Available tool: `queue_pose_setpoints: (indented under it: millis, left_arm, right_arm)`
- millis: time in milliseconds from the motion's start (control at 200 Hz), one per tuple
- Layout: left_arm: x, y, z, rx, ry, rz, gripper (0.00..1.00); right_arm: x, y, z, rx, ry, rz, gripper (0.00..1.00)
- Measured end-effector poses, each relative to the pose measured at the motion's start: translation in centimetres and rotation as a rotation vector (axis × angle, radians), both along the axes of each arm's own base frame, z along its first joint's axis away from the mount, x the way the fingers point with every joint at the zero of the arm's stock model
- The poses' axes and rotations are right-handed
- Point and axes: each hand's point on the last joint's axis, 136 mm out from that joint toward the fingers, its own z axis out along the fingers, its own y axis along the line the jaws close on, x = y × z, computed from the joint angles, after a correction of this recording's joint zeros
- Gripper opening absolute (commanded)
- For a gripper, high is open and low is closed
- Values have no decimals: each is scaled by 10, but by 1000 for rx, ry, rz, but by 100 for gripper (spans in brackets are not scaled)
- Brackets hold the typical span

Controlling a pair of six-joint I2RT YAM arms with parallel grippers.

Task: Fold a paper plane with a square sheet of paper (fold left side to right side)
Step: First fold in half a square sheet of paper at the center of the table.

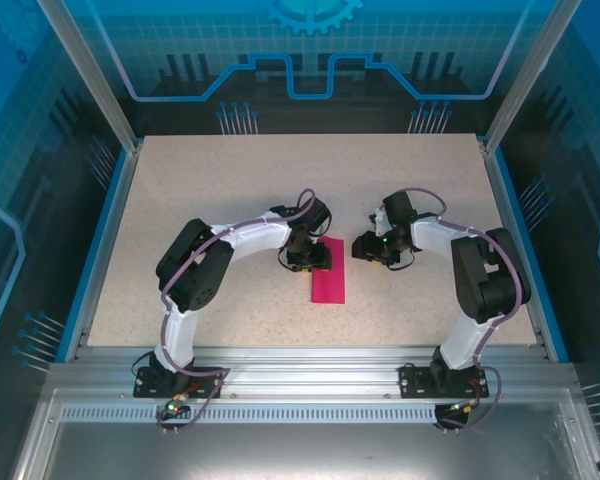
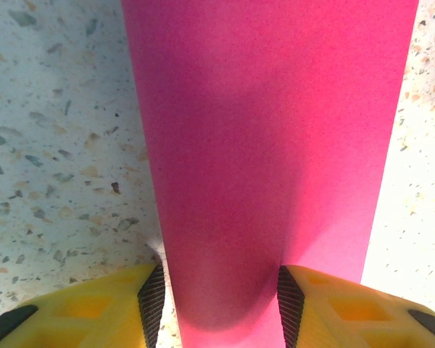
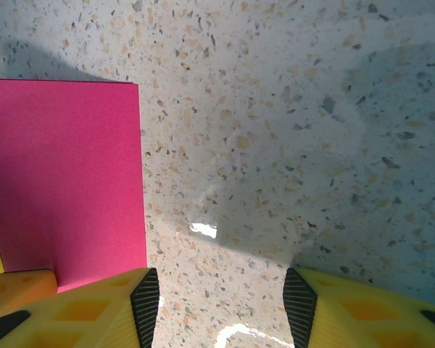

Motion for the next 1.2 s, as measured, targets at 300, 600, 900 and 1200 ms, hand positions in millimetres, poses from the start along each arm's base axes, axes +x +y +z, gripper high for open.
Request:
queue_pose_setpoints:
  millis: [300,600,900,1200]
  left_arm:
    - [0,0,0,5,-3,0,47]
    - [0,0,-1,7,-7,-1,45]
    - [0,0,-1,7,-8,-1,45]
    - [0,1,-2,7,-9,-1,46]
  right_arm:
    - [0,1,3,9,-5,2,53]
    - [3,4,29,35,-70,7,53]
    - [1,4,31,35,-69,7,53]
    - [-1,3,29,33,-60,7,53]
